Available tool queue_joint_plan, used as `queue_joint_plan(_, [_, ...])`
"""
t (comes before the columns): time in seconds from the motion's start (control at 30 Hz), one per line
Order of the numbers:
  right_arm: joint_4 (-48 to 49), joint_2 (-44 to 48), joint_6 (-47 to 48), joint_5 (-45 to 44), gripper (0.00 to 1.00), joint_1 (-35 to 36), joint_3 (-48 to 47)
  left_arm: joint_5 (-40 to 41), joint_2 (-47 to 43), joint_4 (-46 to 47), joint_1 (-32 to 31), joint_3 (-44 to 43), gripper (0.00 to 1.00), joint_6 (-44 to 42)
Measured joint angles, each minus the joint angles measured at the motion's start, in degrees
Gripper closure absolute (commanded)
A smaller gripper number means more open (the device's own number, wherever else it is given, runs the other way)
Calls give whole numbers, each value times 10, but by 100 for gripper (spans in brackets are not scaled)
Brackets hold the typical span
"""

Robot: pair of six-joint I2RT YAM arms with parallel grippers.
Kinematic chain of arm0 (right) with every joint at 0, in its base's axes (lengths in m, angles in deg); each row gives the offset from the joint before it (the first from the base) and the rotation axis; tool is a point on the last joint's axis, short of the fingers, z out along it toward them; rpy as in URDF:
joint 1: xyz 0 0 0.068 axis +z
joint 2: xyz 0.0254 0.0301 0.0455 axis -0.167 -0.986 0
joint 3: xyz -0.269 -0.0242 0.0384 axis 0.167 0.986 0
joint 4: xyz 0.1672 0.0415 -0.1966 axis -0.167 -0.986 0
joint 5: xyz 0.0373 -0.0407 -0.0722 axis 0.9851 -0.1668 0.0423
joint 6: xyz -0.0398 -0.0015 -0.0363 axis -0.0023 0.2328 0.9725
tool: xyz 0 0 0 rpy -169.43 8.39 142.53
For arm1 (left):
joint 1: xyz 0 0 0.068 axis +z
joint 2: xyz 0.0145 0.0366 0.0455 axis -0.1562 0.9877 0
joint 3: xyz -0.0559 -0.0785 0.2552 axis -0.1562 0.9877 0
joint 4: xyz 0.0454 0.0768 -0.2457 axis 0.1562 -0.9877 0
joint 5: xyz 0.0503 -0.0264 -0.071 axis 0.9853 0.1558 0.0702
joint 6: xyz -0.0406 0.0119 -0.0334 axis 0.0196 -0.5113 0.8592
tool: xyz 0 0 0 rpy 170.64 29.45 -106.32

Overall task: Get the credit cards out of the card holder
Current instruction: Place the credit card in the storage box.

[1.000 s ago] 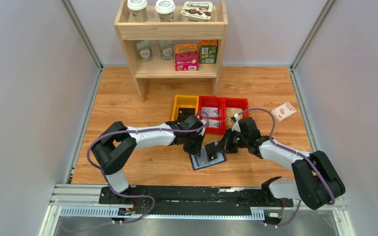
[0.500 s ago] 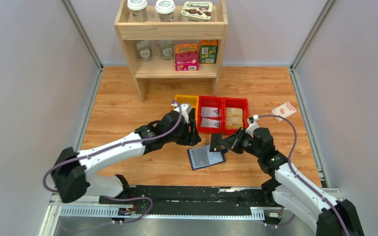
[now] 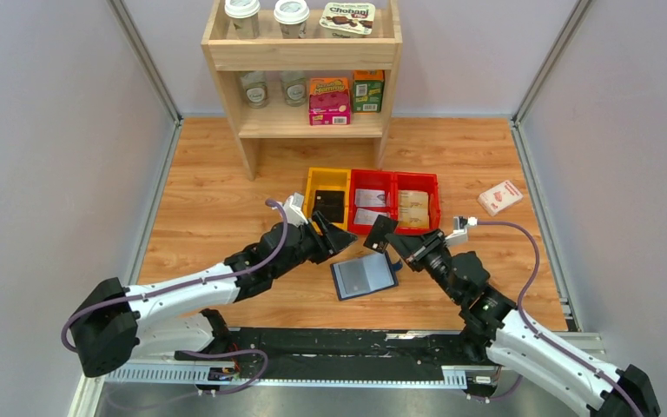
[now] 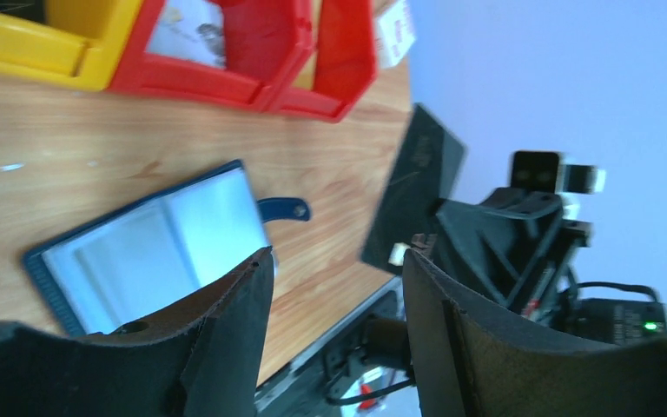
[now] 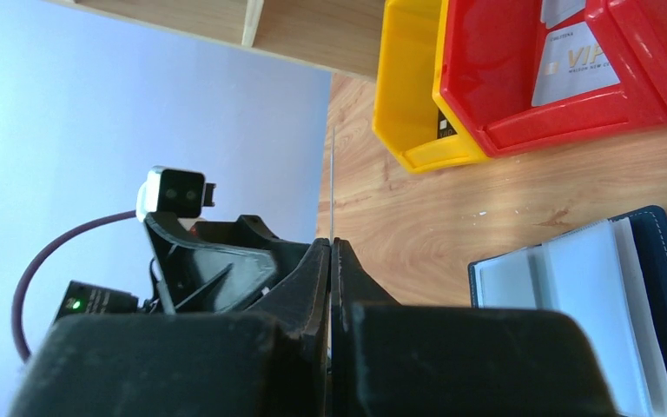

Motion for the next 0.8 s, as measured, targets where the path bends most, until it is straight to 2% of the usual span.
queue_joint_plan(0.2, [35, -52, -14, -41, 100, 27, 0, 29, 18, 102, -24, 17, 37, 33])
queue_joint_plan(0.57, [79, -68, -13, -61, 100, 31, -1, 67, 38, 153, -33, 36, 38, 99])
queue_joint_plan(0.8, [116, -87, 0, -49, 100, 31, -2, 60, 84, 190, -33, 36, 48, 131])
